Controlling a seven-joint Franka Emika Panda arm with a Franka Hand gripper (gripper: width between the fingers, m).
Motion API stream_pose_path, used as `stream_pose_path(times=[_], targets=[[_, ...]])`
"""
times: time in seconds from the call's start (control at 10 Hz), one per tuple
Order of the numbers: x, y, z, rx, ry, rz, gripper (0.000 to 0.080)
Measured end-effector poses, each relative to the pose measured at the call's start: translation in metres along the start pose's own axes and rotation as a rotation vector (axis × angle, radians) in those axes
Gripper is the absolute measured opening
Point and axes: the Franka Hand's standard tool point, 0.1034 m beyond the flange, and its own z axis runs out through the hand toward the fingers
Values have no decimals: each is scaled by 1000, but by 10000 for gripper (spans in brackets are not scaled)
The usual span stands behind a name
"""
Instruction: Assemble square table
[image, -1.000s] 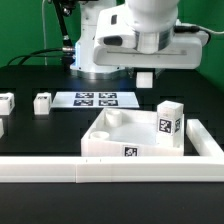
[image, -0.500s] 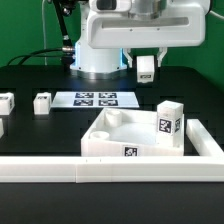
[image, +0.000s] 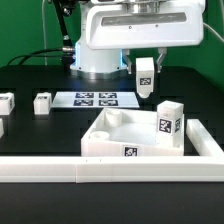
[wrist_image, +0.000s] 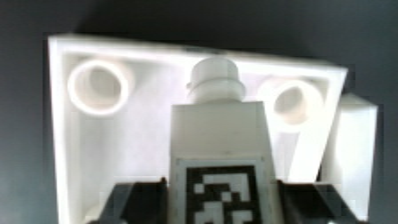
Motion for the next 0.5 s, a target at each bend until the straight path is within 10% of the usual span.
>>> stream_pose_path(times=[0.5], targets=[[26, 8, -10, 1, 109, -28, 290]])
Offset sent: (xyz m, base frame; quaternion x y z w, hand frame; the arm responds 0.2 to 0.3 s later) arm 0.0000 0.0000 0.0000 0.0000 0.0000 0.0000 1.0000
